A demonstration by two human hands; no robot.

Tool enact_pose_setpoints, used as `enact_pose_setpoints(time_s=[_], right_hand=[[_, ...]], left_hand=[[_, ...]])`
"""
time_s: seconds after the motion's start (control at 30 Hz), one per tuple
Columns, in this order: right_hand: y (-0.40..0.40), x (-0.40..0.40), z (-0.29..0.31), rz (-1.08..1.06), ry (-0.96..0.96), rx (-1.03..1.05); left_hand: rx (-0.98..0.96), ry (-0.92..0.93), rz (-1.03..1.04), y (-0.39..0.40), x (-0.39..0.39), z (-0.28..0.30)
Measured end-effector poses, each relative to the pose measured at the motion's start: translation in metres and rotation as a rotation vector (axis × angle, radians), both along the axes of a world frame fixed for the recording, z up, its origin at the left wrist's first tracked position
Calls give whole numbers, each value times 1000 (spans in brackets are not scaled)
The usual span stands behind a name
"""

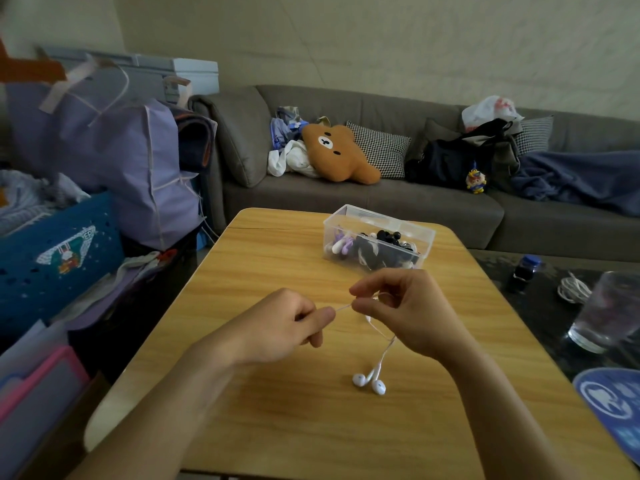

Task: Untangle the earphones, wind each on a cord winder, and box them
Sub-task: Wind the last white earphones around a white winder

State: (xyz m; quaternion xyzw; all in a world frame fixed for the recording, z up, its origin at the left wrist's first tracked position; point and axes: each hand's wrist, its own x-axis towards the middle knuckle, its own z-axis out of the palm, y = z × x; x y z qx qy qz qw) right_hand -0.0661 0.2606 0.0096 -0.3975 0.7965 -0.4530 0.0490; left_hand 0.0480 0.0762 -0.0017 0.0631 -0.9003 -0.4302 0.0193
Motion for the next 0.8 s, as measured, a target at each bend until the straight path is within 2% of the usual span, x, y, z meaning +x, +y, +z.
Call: enact_pose_setpoints(time_s=[0.07, 0.13, 0.2, 0.3, 0.4, 0.47, 0.53, 0.6, 0.67, 0.73, 0.8], right_hand=[[-3, 0, -6, -49, 23, -6], [-7, 0, -9, -64, 38, 10], [-10, 3, -11, -33, 47, 58], [-17, 9, -15, -17, 70, 130], [-22, 13, -16, -120, 96, 65], [-22, 9, -14, -252, 61, -98], [-18, 4, -11, -326, 27, -182], [-16, 3, -11, -322, 23, -144], [-17, 4, -15, -284, 6, -53], [-18, 5, -17, -236, -3, 52], [-21, 8, -16, -175, 10, 146]], left_hand=[[189, 15, -39, 3, 1, 3], [461, 76, -34, 5, 1, 6], [736, 159, 63, 6, -2, 5], [967, 213, 178, 1, -4, 4], [1019, 178, 195, -5, -4, 4], [898, 84, 206, -10, -3, 4], [788, -38, 78, -12, 1, 5], [827, -85, -101, -9, 4, 5], [961, -17, -130, -1, 2, 7], [1100, 104, 0, 3, -3, 6], [1149, 210, 150, 1, -6, 4]])
